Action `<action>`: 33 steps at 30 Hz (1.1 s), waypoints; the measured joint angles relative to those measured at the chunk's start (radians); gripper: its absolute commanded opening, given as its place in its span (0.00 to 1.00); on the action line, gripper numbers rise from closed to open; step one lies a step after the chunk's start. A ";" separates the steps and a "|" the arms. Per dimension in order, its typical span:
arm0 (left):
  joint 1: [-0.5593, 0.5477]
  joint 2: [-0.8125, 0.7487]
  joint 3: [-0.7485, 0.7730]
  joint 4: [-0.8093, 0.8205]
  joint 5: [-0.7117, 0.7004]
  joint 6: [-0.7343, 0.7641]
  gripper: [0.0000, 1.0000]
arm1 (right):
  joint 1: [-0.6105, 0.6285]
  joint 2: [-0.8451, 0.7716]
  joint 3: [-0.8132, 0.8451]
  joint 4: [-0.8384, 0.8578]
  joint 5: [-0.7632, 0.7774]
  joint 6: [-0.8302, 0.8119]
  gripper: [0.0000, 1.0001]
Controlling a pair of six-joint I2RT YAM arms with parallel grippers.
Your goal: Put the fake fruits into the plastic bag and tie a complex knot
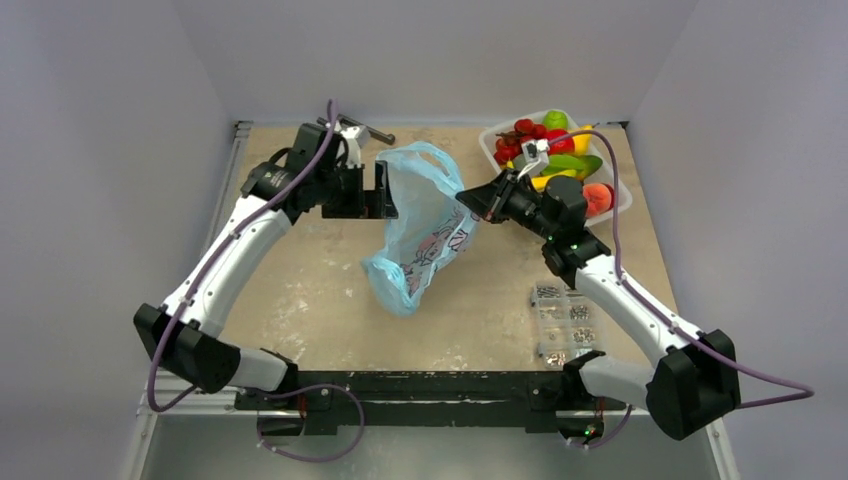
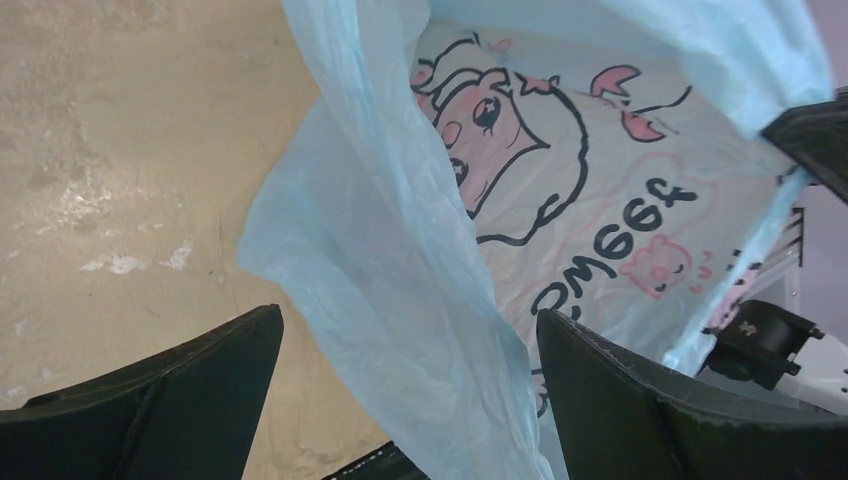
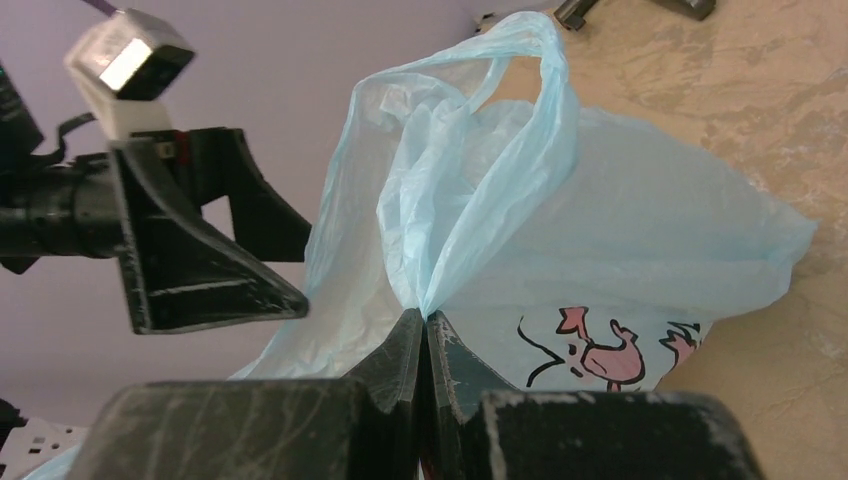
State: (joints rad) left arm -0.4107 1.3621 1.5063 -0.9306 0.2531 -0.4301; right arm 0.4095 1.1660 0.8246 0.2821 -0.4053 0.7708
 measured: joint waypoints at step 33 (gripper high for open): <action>0.333 0.194 -0.169 0.232 0.806 -0.164 0.00 | -0.202 0.319 0.689 -0.552 -0.157 -0.648 0.99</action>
State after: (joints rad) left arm -0.0776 1.5562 1.3369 -0.6983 1.0588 -0.5938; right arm 0.2077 1.4853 1.5139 -0.2703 -0.5625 0.1226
